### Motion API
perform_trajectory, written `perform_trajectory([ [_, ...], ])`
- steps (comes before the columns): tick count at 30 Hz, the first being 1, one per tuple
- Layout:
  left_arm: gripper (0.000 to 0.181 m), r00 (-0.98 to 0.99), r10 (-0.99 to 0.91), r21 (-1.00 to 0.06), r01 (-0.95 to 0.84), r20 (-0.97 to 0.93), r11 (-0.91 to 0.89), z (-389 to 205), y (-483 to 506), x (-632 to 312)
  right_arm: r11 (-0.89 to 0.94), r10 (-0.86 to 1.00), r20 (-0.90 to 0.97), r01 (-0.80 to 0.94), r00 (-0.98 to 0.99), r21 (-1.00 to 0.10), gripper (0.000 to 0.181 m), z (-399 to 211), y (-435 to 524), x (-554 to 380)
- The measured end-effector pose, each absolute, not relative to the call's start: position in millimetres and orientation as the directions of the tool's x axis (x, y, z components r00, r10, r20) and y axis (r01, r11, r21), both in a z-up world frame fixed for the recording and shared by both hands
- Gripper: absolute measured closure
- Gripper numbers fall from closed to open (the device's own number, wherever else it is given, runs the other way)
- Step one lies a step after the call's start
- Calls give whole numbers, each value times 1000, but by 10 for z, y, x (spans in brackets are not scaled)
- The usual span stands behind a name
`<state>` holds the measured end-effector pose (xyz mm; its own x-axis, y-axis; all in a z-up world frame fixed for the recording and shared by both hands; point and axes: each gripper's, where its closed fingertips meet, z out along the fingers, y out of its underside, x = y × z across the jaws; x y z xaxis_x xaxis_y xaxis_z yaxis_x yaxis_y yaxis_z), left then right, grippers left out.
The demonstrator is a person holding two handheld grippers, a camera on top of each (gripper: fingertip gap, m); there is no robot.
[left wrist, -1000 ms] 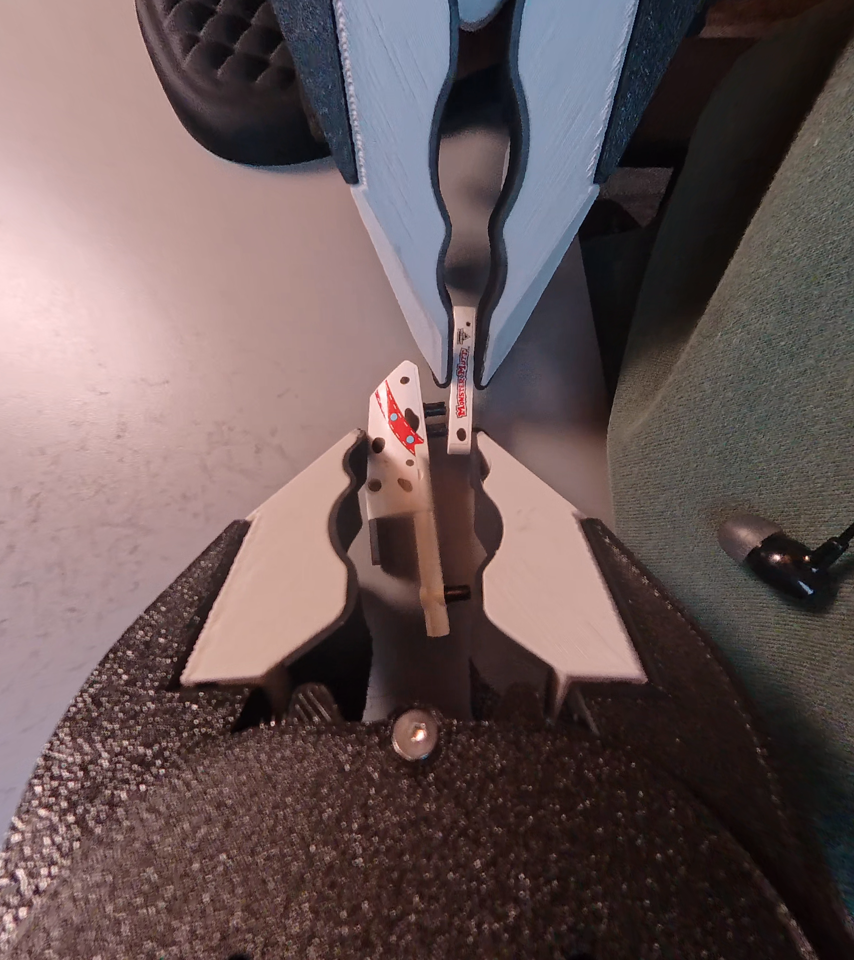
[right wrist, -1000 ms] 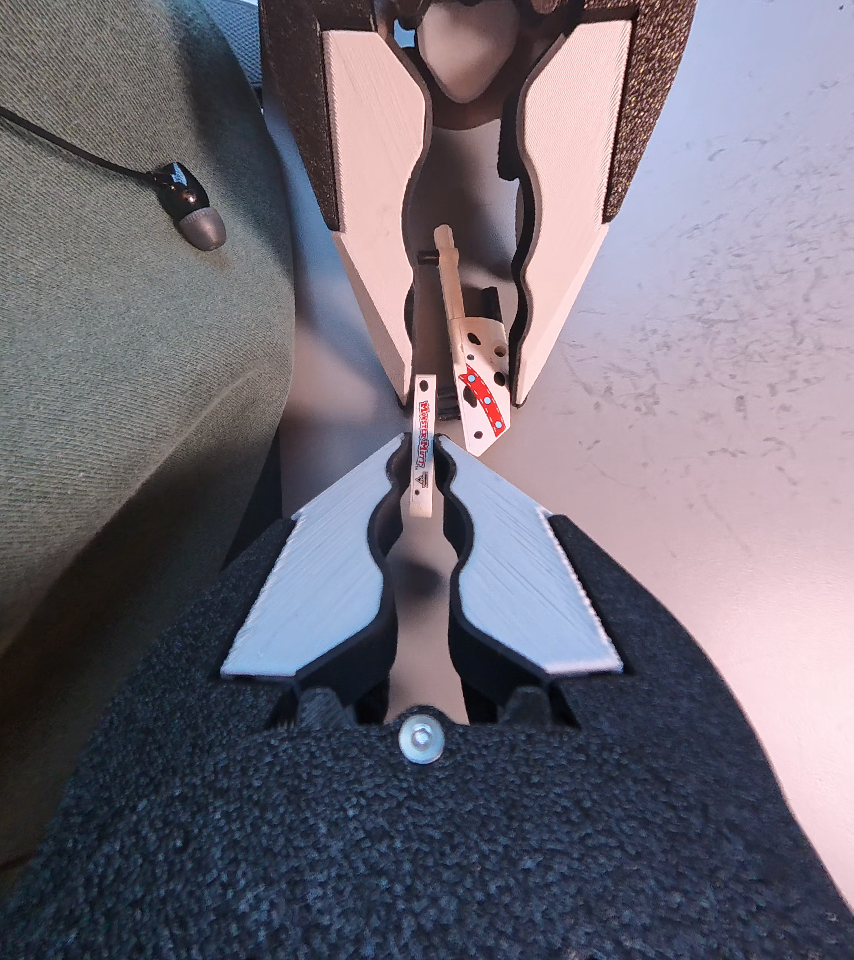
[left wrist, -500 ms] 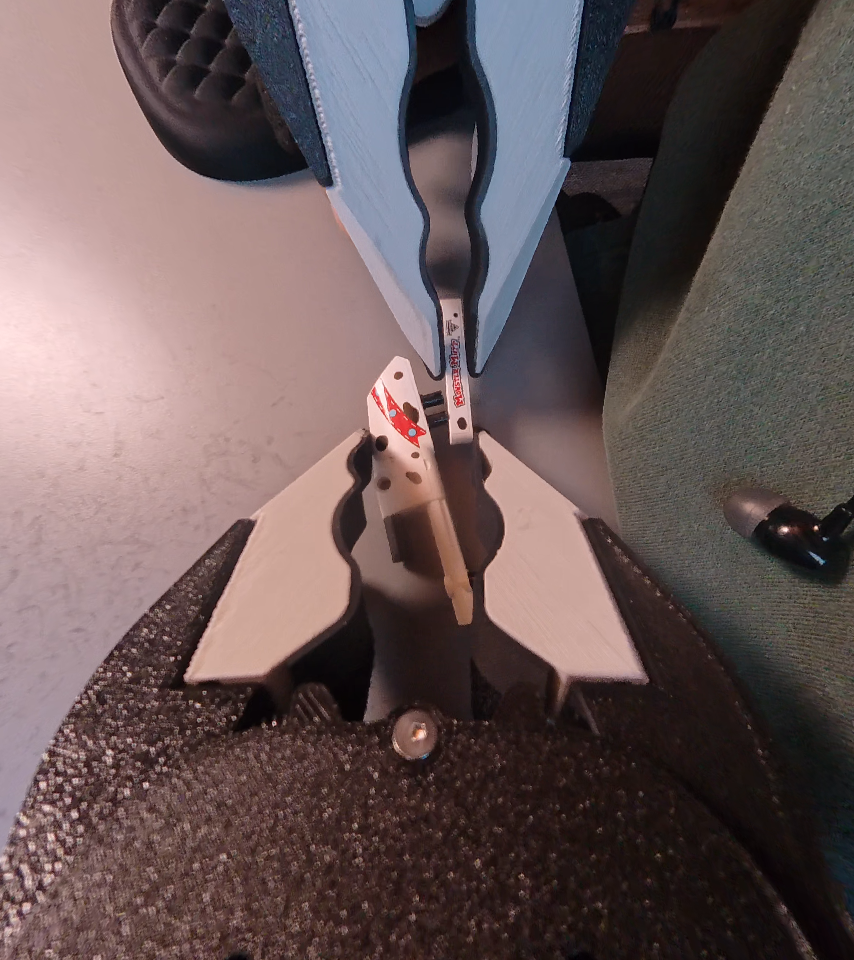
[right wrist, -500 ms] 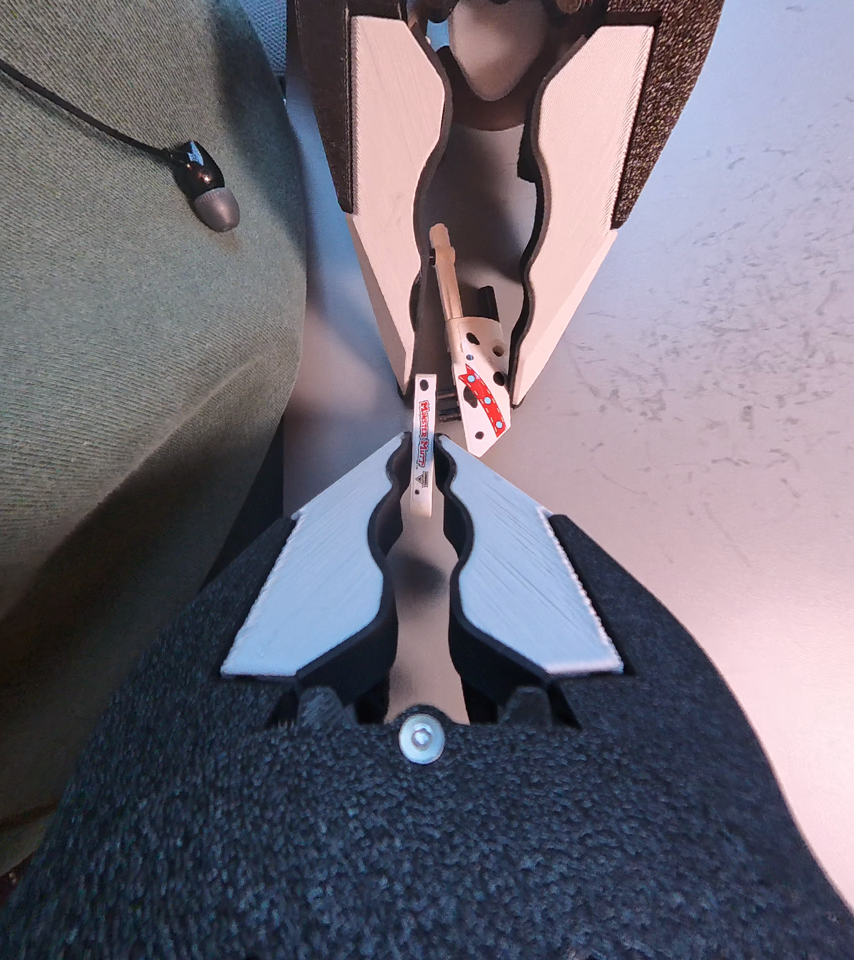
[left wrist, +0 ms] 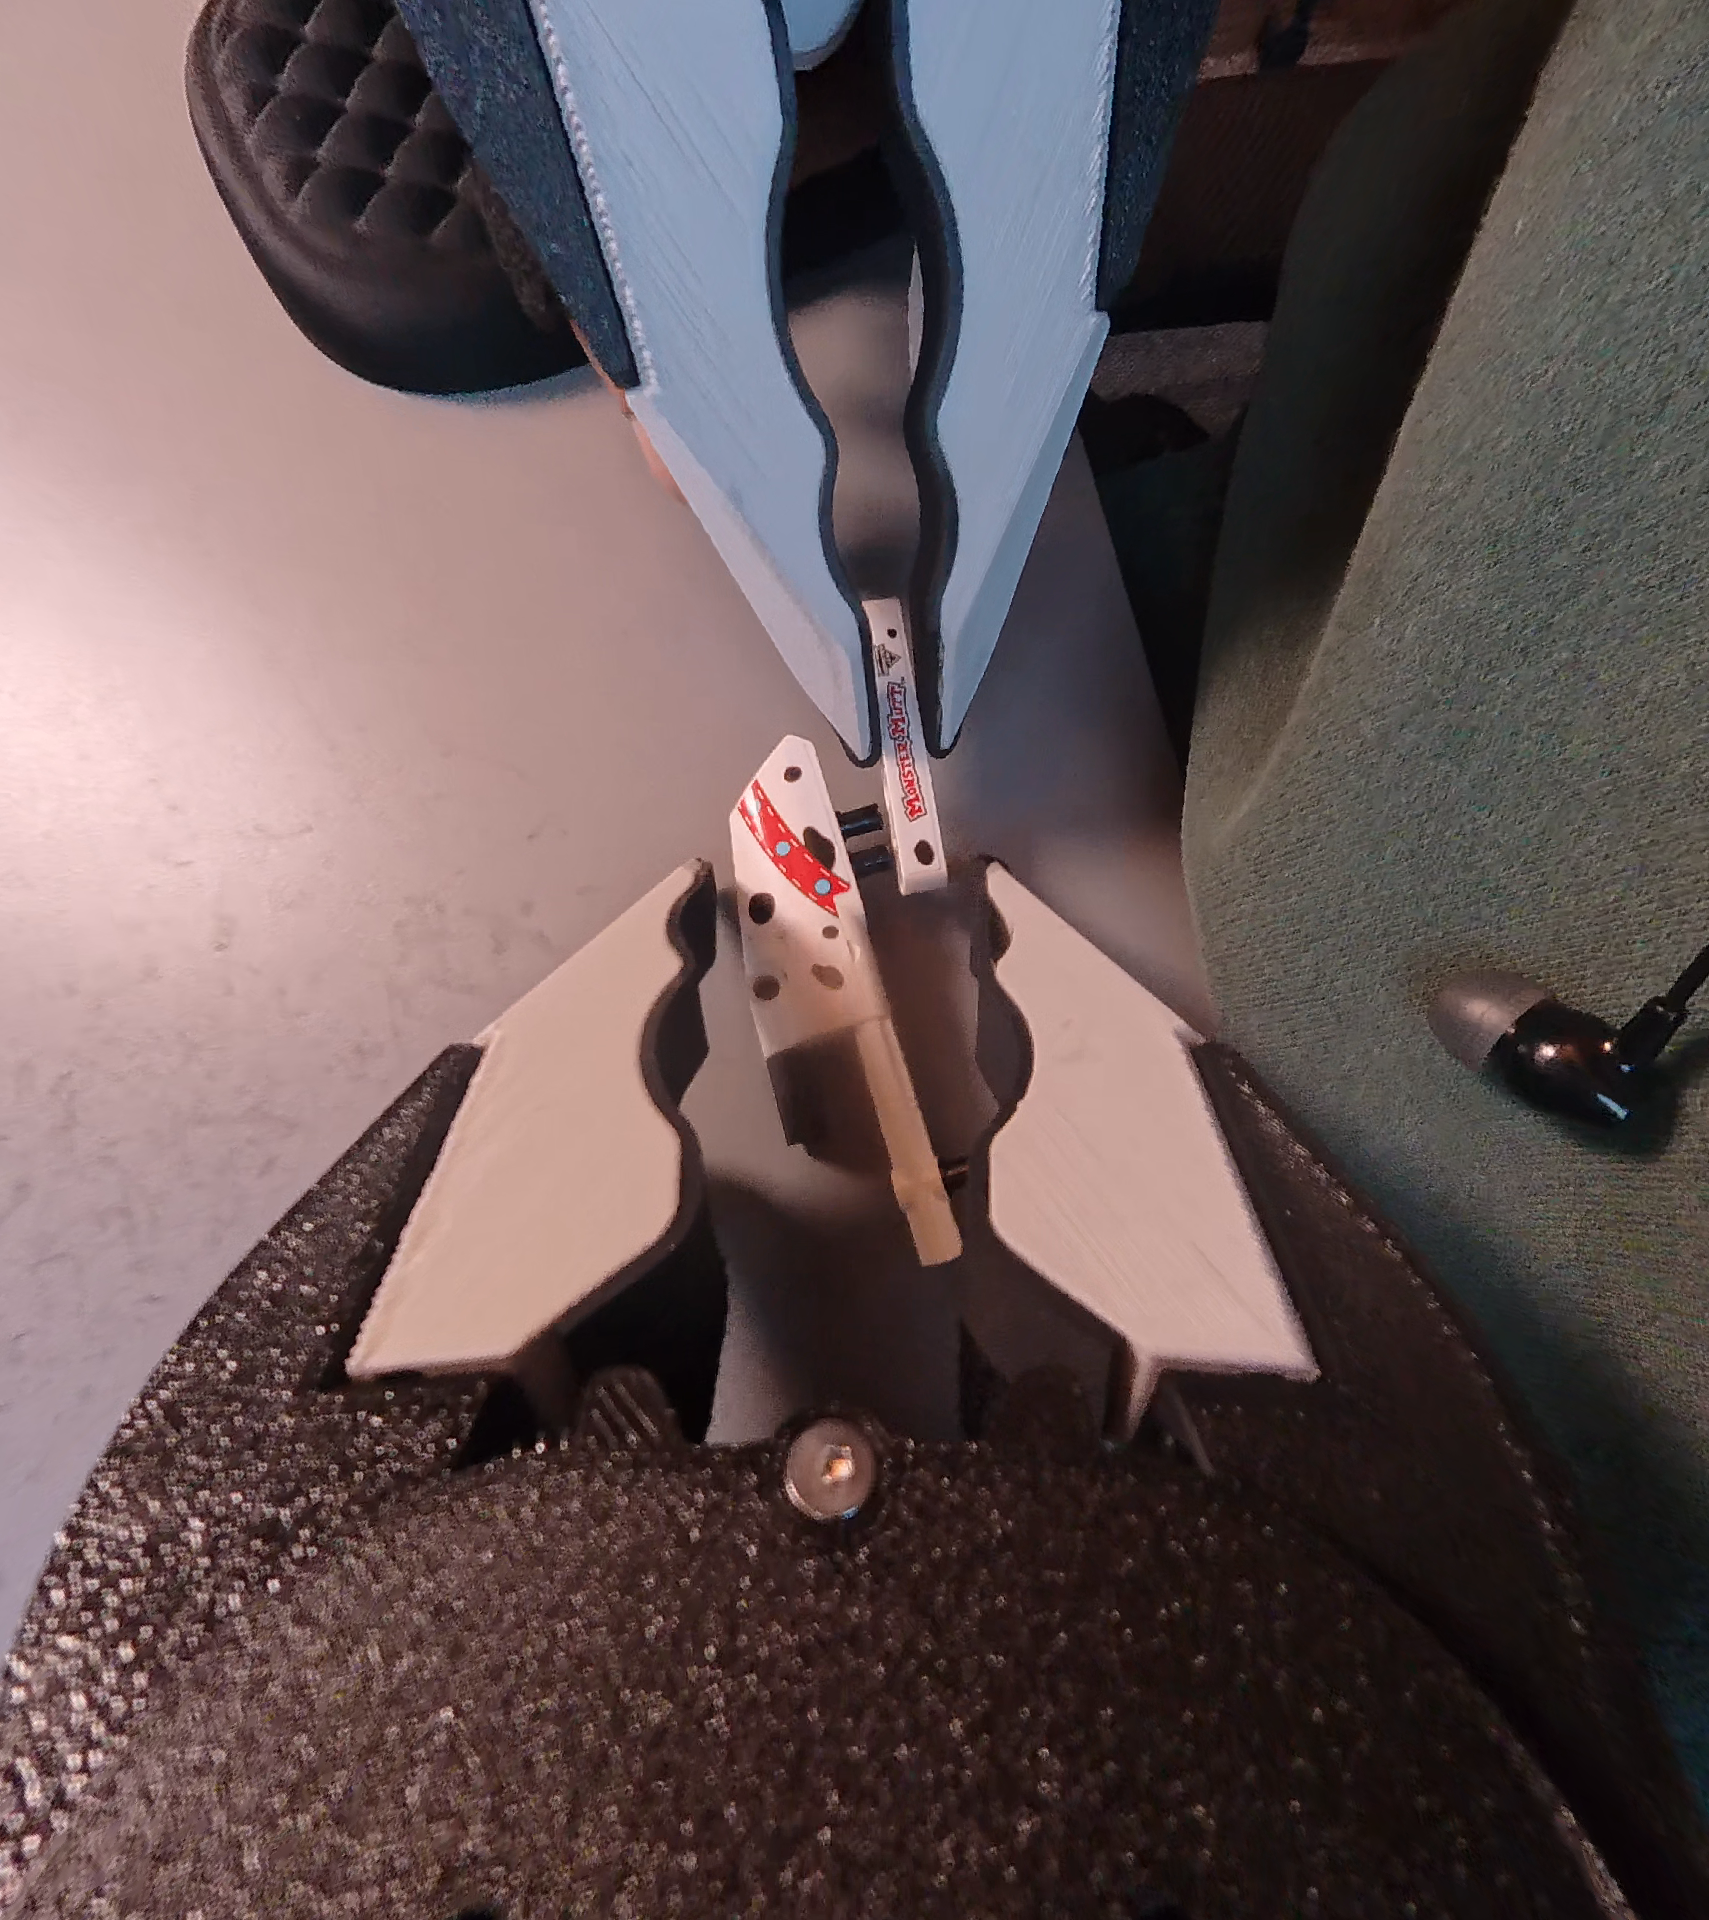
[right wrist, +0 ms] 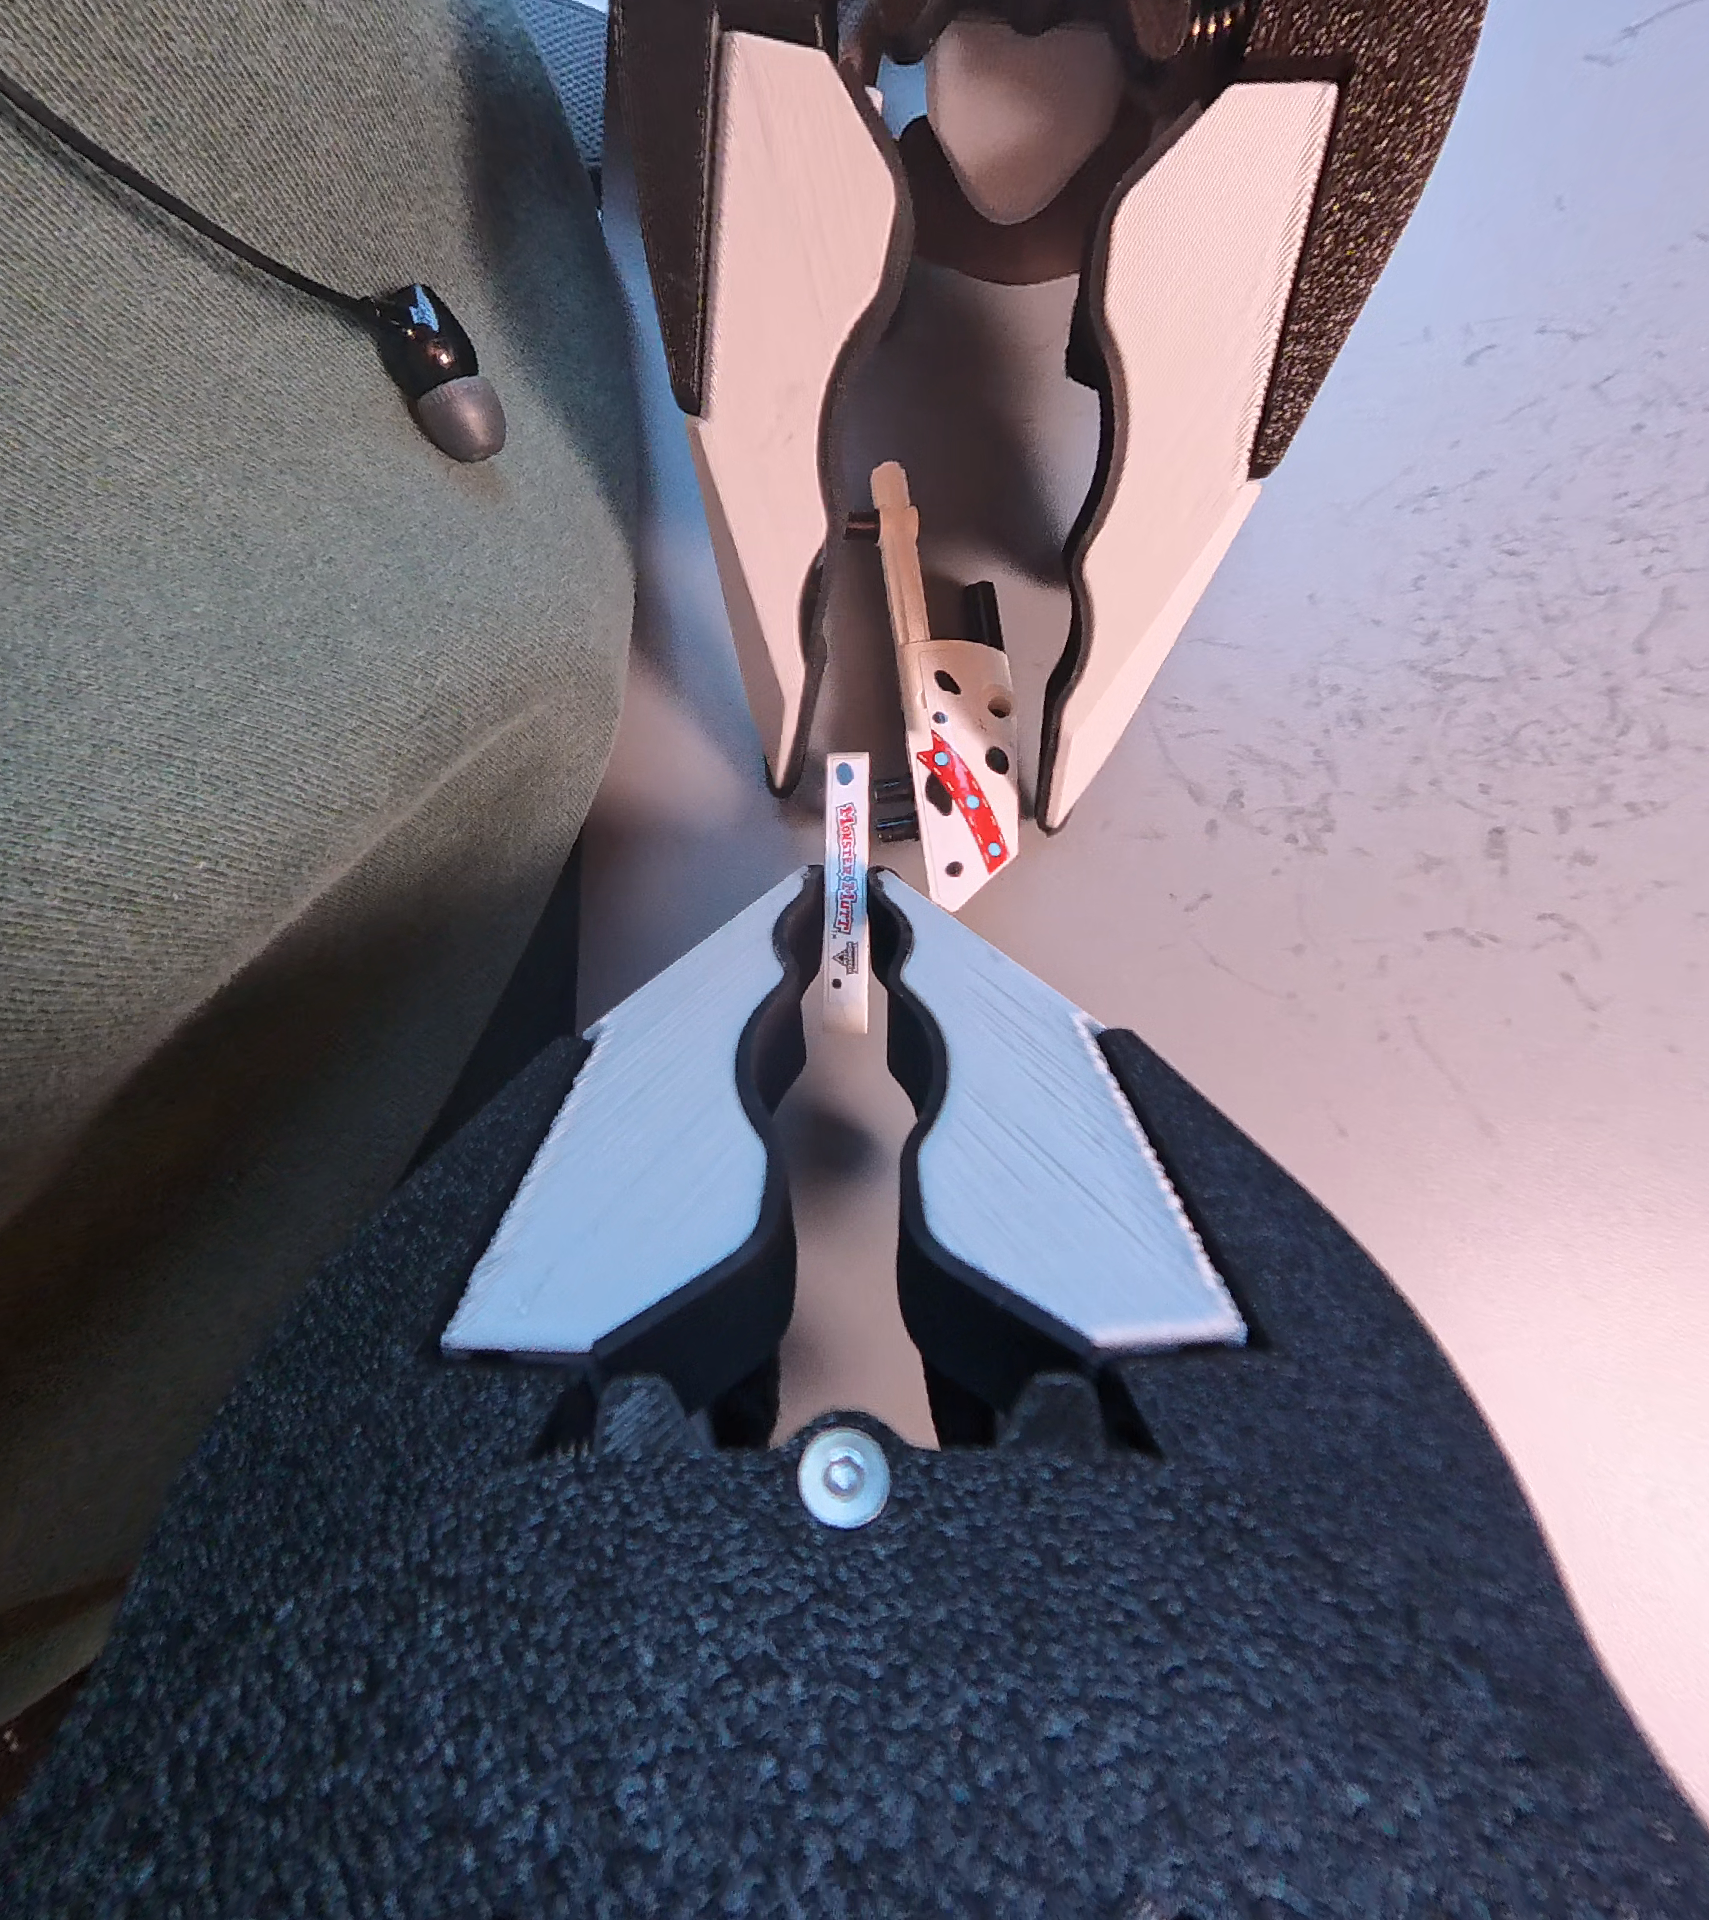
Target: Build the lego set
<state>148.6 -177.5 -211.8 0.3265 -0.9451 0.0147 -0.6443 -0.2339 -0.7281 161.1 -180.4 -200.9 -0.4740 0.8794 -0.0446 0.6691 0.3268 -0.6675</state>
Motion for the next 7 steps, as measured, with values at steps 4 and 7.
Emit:
perform_trajectory([
  [4,134,331,-944,-735,-637,14,-234,-2101,-1757,1514,328,882,-39,671,-470,-665,174,-2013,-1781,1612],
  [7,137,334,-943,-729,-643,8,-234,-2118,-1745,1518,330,883,-36,672,-469,-663,174,-2016,-1767,1610],
])
